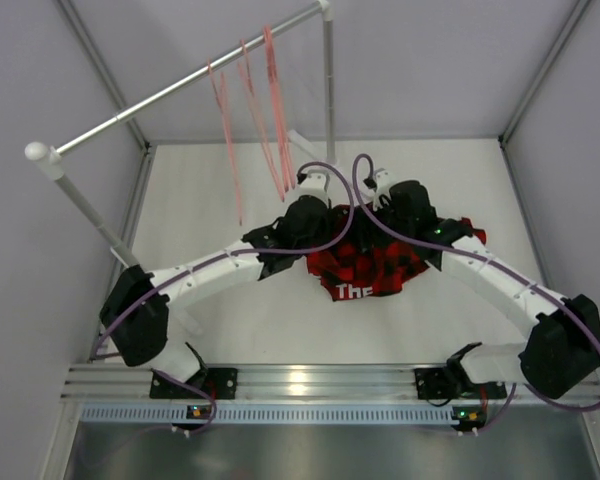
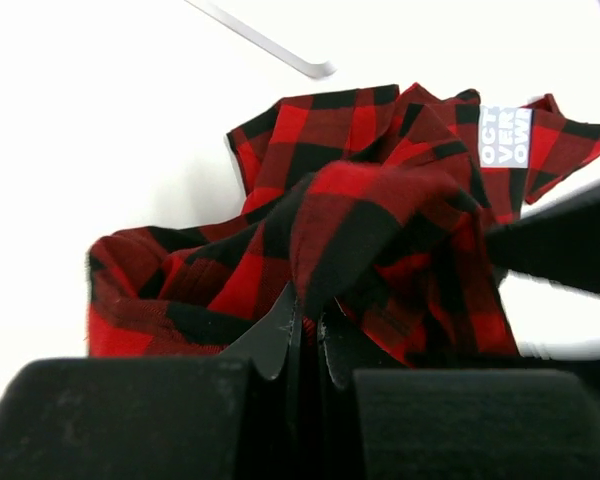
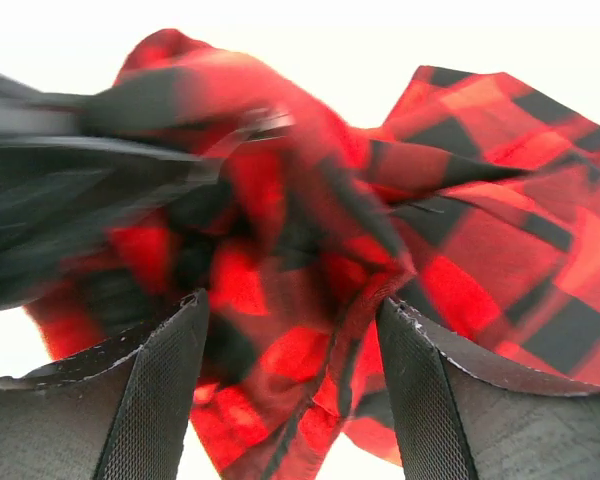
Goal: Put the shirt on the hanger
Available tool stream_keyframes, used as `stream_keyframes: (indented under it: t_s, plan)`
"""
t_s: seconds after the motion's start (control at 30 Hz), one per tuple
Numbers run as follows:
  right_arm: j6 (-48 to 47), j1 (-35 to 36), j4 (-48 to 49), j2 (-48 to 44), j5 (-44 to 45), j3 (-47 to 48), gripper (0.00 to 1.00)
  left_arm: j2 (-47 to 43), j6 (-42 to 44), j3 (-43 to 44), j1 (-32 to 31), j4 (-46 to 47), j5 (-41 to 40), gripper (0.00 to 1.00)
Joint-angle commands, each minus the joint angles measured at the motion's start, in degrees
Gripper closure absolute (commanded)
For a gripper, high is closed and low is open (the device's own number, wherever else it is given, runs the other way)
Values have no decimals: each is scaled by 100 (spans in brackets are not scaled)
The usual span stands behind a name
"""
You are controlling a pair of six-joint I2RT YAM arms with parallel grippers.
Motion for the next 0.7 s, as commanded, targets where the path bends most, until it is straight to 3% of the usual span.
stream_keyframes:
  t_s: [0.0,0.37,0.5,0.67]
  plan:
    - [-212,24,318,197,788,351,35,-686,135,-238,23,26,-139,100]
    - [-405,15,160,-558,756,712,35,-1320,363,-626,40,-133,-209,100]
    - [-335,50,221,-427,150,721,36,-1285,407,-582,40,-124,-165,100]
    - [-449,340,274,-137,130,642,39,-1276,425,-529,58,-124,-130,100]
